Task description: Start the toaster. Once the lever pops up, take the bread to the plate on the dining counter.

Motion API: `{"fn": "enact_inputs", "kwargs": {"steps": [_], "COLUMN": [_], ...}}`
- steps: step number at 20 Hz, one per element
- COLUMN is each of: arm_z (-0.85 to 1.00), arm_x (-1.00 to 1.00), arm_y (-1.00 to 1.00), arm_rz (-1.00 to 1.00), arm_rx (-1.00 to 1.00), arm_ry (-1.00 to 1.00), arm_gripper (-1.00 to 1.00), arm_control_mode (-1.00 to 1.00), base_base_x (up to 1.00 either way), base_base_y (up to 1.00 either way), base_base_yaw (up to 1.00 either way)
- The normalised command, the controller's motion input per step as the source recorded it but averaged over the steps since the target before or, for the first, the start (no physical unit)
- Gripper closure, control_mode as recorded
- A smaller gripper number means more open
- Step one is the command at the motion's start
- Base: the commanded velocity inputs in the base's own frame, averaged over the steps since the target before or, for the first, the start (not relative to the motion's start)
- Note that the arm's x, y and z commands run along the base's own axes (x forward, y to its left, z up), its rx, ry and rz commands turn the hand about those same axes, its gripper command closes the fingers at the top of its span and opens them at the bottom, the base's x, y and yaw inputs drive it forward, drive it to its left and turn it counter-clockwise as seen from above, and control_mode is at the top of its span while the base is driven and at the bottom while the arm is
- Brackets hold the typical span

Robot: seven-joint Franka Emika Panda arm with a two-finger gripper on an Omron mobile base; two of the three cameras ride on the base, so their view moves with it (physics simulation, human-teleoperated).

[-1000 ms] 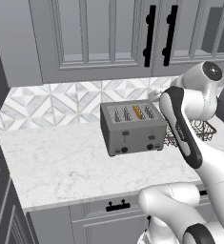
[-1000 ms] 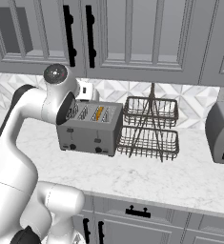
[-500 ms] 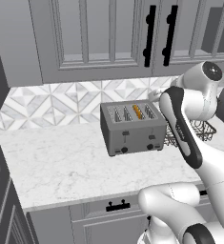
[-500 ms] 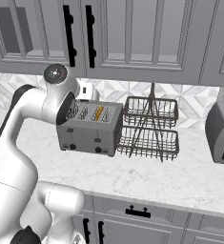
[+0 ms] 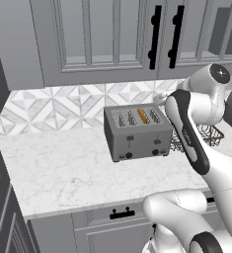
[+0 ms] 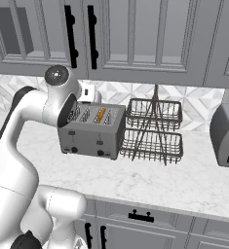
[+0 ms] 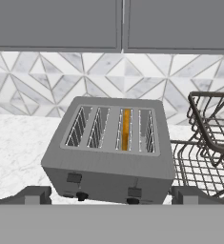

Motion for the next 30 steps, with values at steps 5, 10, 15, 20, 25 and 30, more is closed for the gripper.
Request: {"fn": "enact_inputs", "kwargs": {"steps": [5, 10, 15, 20, 25, 30], "arm_z": [0.00, 0.00, 0.00, 0.00, 0.00, 0.00], "arm_x": [0.00, 0.00, 0.00, 0.00, 0.00, 0.00], "arm_y": [0.00, 0.00, 0.00, 0.00, 0.00, 0.00], "arm_rz": [0.00, 0.00, 0.00, 0.00, 0.00, 0.00], "arm_rx": [0.00, 0.00, 0.00, 0.00, 0.00, 0.00], "arm_ry": [0.00, 0.00, 0.00, 0.00, 0.00, 0.00], "arm_gripper": [-1.00, -1.00, -1.00, -1.00, -1.00, -1.00], "arm_control_mode": [-1.00, -1.00, -1.00, -1.00, -1.00, -1.00], "base_base_x": [0.00, 0.00, 0.00, 0.00, 0.00, 0.00], "base_base_y": [0.00, 0.00, 0.00, 0.00, 0.00, 0.00], "base_base_yaw": [0.00, 0.00, 0.00, 0.00, 0.00, 0.00]}}
